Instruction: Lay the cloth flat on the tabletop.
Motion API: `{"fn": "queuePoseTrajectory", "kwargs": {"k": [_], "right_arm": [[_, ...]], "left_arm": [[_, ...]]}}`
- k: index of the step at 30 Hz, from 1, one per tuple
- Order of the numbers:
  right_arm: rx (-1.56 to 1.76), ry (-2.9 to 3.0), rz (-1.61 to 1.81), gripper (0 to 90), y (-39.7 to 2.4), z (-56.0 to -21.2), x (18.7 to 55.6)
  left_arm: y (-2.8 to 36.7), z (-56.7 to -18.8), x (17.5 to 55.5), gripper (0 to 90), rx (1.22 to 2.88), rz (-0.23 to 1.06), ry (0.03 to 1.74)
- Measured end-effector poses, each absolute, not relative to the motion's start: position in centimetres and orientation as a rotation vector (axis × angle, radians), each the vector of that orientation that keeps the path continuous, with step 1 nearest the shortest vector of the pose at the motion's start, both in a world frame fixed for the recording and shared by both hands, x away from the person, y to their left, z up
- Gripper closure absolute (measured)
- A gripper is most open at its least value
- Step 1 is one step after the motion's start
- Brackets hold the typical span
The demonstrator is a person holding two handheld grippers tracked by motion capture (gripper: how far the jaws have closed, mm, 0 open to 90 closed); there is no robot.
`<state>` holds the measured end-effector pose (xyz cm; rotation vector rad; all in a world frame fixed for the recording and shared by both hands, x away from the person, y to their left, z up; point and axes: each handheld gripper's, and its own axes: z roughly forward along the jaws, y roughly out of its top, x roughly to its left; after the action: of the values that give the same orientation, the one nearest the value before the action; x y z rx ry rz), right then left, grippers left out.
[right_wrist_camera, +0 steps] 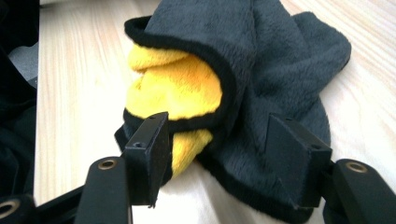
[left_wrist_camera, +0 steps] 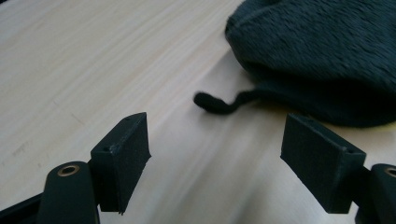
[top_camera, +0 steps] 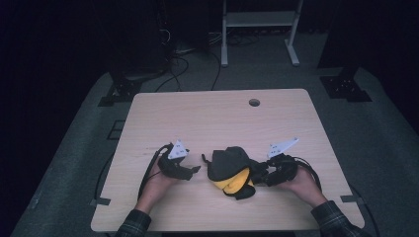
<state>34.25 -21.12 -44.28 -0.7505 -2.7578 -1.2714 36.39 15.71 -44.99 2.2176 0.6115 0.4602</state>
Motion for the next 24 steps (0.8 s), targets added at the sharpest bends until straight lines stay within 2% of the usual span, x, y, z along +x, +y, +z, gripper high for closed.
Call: {"fn": "queuePoseTrajectory", "kwargs": {"k": [4, 8, 12, 20, 24], "right_arm": [[-0.761, -2.756, -1.279, 39.2, -21.6, -44.3, 33.9], [-0.762, -2.756, -1.271, 39.2, -21.5, -44.3, 33.8], [-0.760, -2.762, -1.263, 39.2, -21.5, -44.4, 33.7], [-0.771, -2.771, -1.264, 39.1, -21.7, -44.4, 33.2], [-0.773, -2.774, -1.270, 39.2, -21.6, -44.3, 32.8]], "left_arm": [[15.1, -45.0, 38.0, 23.6, 2.190, 0.426, 0.649], [14.3, -45.3, 39.4, 30.5, 2.180, 0.375, 0.686], [13.3, -46.1, 40.0, 33.3, 2.209, 0.345, 0.687], [12.3, -46.7, 40.0, 54.4, 2.289, 0.340, 0.599], [12.1, -46.9, 40.0, 59.5, 2.313, 0.362, 0.549]]}}
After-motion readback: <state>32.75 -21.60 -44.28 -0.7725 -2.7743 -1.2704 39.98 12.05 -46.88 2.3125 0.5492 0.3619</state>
